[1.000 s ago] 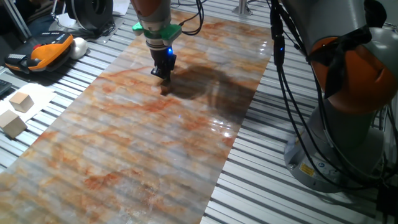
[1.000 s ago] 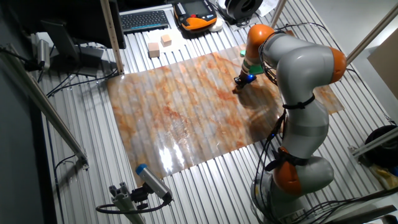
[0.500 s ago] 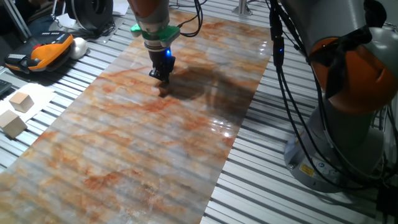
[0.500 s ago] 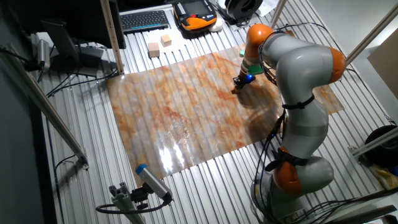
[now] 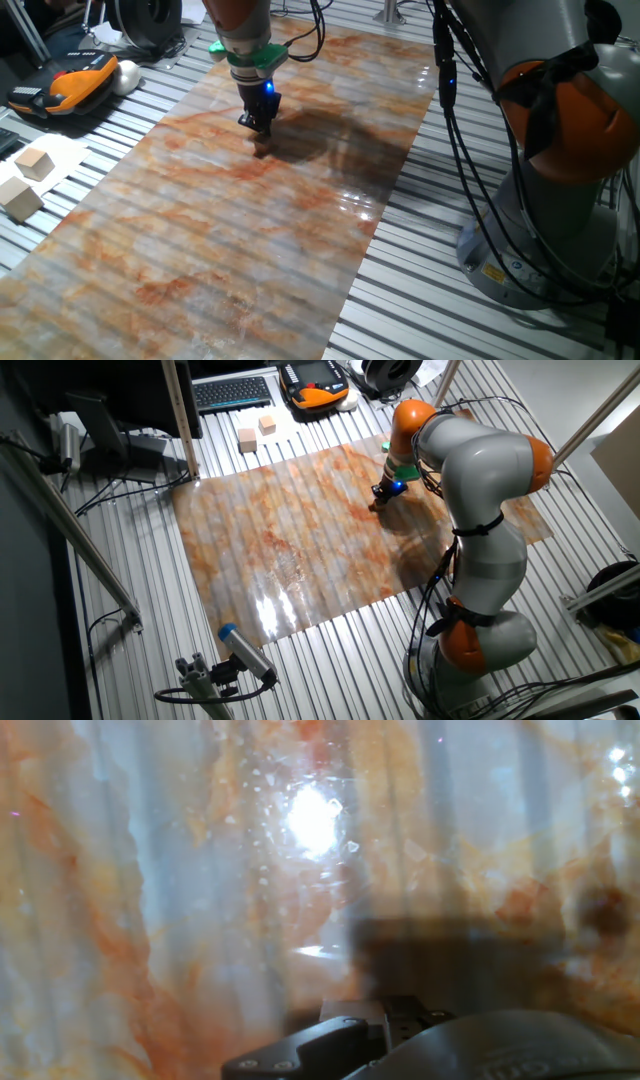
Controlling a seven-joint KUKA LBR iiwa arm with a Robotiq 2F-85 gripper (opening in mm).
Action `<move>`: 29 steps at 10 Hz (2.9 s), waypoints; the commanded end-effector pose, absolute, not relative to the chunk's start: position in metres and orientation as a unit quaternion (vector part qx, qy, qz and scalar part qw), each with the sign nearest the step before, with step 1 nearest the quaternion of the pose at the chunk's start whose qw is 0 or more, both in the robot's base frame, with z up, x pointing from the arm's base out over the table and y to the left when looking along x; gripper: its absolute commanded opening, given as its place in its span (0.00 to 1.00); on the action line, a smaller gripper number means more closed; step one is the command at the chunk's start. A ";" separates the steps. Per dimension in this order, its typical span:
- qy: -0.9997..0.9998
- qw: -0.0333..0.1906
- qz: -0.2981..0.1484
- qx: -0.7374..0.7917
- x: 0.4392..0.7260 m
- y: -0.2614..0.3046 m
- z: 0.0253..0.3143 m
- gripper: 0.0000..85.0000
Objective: Use the gripper to push the small block from left to right
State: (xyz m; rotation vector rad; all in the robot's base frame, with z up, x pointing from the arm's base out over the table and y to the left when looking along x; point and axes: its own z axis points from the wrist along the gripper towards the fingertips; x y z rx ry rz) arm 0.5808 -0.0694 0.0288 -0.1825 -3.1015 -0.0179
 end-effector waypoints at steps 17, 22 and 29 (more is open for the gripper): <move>-0.995 0.027 -0.008 -0.096 0.566 -0.030 0.027 0.00; -0.994 0.028 -0.007 -0.110 0.572 -0.016 0.033 0.00; -0.992 0.027 -0.002 -0.123 0.570 0.001 0.032 0.00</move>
